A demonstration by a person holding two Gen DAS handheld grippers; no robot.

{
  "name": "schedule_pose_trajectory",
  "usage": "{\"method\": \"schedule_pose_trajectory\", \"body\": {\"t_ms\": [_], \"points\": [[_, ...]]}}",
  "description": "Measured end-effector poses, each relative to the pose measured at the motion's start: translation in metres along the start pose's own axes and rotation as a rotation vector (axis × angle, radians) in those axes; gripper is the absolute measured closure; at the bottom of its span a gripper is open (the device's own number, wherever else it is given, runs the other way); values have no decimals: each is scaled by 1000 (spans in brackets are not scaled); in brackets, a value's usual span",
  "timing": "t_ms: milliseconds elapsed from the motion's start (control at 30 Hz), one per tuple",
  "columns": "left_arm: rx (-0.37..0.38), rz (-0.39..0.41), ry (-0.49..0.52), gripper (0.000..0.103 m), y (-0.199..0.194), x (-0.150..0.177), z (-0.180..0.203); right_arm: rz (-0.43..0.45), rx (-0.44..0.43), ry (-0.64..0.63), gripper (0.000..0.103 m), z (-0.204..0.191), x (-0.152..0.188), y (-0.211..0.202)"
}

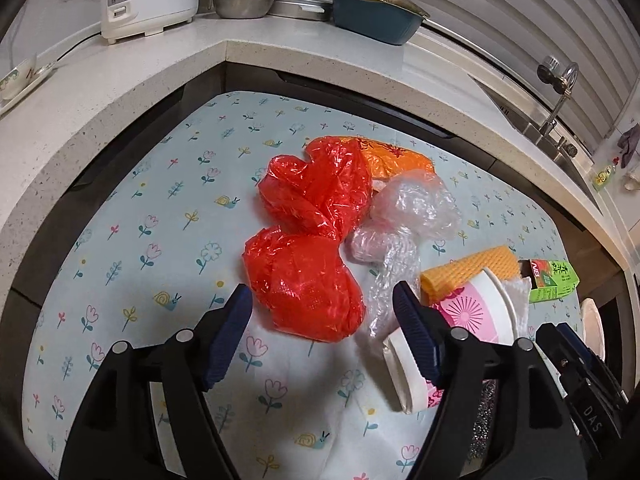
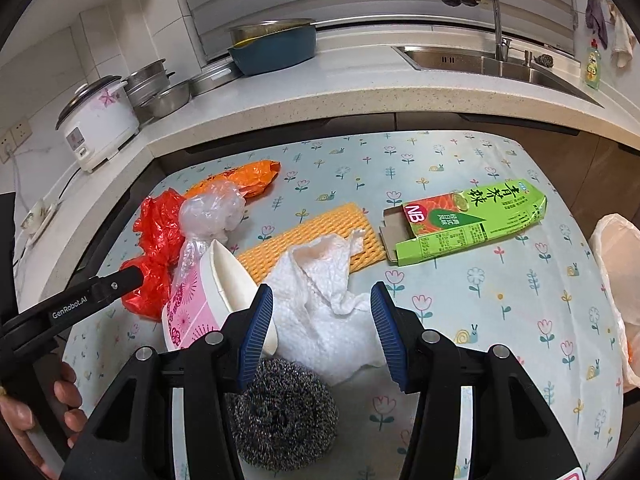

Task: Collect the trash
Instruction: 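Move both tools back over the trash pile on the table, then grasp the red plastic bag with the left gripper and lift it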

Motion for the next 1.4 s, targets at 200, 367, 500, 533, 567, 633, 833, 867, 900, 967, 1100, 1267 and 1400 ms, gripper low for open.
{"method": "schedule_pose_trajectory", "body": {"t_ms": [200,367,500,533,567,633,833,867,900,967,1100,1267,1400], "points": [[-8,-27,-18,38,18,3,-6,-31,-2,-11,53,-3,6,23],[1,-39,-11,63,24,6,-4,-56,-3,0,53,0,13,34],[2,-23,16,74,20,6,2,-71,-13,-6,79,-1,18,36],[2,-19,20,76,17,5,3,-74,-15,-7,89,-1,19,36],[3,-14,23,77,15,5,5,-75,-17,-6,96,-1,19,35],[3,1,37,79,8,4,10,-68,-20,-5,99,-1,18,31],[14,51,45,80,-18,-6,21,-3,-30,-10,102,-1,4,5],[15,60,46,80,-23,-9,23,9,-30,-10,102,-1,0,-1],[19,69,46,80,-27,-11,25,23,-33,-8,102,-1,-4,-7],[23,89,48,80,-38,-16,29,52,-35,-5,102,0,-12,-19],[42,127,54,80,-63,-26,42,111,-37,4,102,5,-29,-46],[73,163,81,80,-88,-31,66,170,-32,22,102,18,-45,-79],[106,181,116,80,-106,-28,93,204,-18,42,102,36,-52,-102]]}}
Point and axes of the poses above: each gripper's, at about its wrist camera, not at the fingertips, and y roughly the way its jaws point, z to its right, x to its underside, the point moved 5 cm from there along y, roughly the way its jaws point, and after that the axes turned 12 degrees about z, right-handed, at the moved point
